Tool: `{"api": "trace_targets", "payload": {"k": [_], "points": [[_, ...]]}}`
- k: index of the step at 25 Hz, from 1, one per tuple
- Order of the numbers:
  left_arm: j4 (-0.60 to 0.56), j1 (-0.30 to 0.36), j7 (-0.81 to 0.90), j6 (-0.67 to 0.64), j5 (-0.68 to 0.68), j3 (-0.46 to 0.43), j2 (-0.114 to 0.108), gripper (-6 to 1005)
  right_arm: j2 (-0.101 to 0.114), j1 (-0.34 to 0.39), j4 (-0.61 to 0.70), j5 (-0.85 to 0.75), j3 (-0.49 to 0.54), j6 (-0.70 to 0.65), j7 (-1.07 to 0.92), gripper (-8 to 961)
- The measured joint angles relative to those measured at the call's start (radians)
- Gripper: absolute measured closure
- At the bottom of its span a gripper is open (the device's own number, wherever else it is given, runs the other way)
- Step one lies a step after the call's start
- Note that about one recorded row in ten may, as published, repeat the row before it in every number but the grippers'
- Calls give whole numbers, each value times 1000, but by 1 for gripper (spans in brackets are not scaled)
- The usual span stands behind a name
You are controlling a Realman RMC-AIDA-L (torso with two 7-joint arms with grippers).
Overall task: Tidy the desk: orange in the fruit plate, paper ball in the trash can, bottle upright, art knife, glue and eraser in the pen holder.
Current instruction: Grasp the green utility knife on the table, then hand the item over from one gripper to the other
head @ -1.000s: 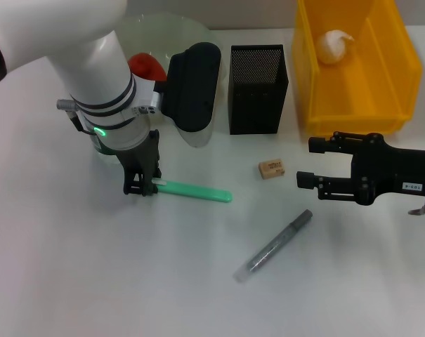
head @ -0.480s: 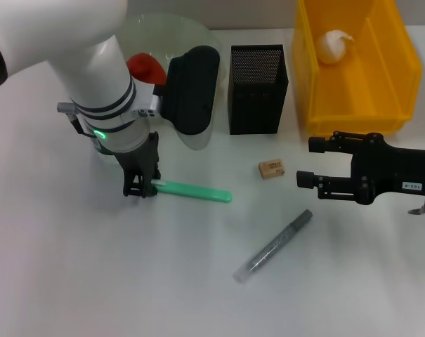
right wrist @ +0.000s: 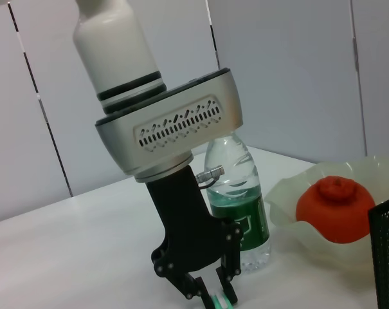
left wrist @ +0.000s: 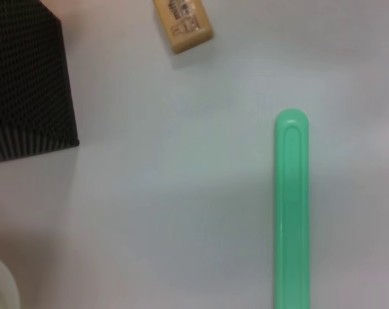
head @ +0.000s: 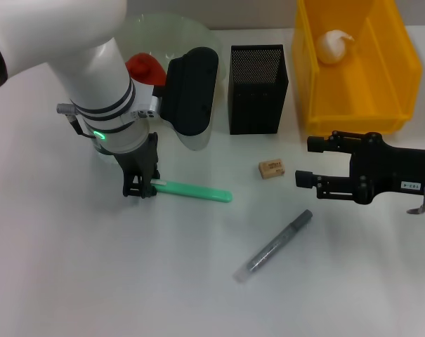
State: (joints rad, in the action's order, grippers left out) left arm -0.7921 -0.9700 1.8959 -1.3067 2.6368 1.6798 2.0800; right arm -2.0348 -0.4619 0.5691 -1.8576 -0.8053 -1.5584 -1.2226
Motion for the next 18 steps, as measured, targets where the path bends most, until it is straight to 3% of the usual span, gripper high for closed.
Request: {"api": "trace_targets", "payload": {"k": [12,18], "points": [[-17,2,2,-11,0,-4,0,797,-1,0,0,0,0,0,0,219],[-82,17,14,-53,2,-12,0,798,-1,2,0,0,3,0,0,219]]}}
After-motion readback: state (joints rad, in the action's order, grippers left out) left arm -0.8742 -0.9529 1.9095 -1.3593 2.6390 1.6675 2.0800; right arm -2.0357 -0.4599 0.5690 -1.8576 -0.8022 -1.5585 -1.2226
